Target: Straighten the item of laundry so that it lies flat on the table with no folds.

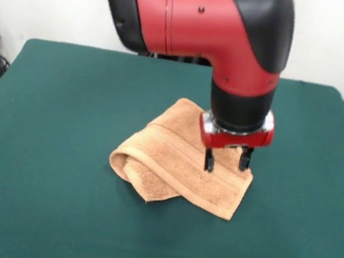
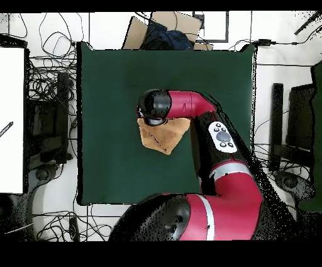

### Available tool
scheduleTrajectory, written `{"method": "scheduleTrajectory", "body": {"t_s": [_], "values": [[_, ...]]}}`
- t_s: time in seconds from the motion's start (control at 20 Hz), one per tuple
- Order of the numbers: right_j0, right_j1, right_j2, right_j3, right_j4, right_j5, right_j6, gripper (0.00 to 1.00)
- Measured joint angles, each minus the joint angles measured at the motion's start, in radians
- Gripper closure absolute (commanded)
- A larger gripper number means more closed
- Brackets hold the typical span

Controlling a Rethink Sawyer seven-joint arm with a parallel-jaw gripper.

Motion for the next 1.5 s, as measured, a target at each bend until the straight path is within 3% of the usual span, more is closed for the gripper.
{"method": "scheduleTrajectory", "body": {"t_s": [0.5,1.2,1.5], "values": [[-0.056,-0.041,0.032,0.077,0.07,0.0,0.0,0.0],[-0.108,0.007,0.055,0.133,0.073,-0.027,0.0,0.0],[-0.106,-0.026,0.055,0.161,0.072,-0.039,0.0,0.0]]}}
